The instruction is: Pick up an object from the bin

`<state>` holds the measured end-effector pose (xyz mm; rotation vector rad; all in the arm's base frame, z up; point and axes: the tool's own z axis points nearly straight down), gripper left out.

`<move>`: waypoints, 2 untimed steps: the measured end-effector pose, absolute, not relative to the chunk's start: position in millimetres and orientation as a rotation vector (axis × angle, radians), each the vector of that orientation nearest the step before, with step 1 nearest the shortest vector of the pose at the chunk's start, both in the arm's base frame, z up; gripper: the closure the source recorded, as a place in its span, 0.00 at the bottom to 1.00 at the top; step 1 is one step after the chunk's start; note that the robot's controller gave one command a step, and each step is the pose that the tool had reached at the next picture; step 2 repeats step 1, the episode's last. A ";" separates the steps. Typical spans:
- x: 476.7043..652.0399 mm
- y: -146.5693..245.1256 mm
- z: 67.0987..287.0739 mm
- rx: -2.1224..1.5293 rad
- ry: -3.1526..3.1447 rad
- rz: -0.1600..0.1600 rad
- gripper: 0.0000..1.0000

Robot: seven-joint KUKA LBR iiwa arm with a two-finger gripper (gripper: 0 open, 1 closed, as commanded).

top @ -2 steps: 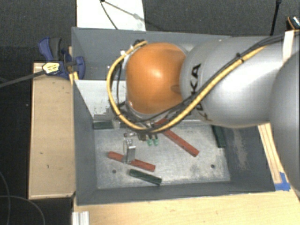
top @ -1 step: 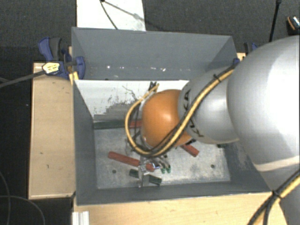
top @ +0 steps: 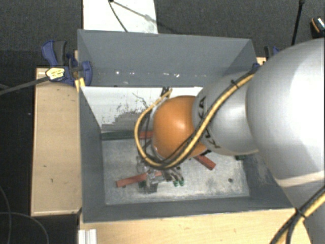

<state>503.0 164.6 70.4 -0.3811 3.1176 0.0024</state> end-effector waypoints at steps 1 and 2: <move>494.5 150.6 201.4 -0.428 3.103 0.002 1.00; 494.5 150.6 201.4 -0.428 3.103 0.002 1.00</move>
Offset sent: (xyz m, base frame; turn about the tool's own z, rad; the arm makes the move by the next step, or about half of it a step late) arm -0.0103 -0.0140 0.1261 -0.0342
